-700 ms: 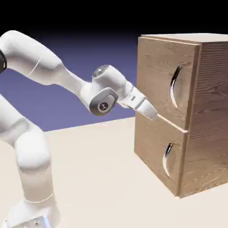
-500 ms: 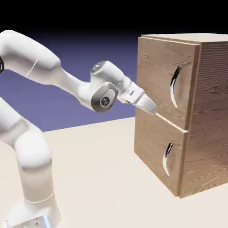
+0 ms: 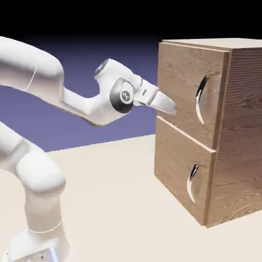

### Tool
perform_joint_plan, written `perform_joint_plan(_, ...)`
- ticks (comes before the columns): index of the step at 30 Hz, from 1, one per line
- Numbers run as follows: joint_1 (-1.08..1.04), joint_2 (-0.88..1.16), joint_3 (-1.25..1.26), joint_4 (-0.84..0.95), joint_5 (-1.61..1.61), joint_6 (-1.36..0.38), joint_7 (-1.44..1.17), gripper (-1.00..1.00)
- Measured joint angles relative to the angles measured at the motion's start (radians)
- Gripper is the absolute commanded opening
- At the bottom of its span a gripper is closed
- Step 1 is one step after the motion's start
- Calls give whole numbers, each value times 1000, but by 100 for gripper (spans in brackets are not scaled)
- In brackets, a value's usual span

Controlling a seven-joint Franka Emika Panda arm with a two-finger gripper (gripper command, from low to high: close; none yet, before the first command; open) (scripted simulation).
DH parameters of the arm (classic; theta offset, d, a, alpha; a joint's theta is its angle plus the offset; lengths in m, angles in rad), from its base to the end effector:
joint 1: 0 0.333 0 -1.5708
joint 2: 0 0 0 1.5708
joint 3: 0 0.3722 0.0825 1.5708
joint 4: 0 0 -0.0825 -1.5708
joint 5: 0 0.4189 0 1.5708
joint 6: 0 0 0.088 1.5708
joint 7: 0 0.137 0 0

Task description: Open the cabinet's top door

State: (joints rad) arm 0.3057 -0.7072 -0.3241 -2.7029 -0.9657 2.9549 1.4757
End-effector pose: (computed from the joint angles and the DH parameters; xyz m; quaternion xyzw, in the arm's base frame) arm 0.3927 0.0300 0.5372 -0.8310 0.2853 -0.4507 0.1581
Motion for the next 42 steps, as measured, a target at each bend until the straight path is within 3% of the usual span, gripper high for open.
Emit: perform_joint_plan(42, 555, -259, -613, 203, -1826, -155, 1389, 100)
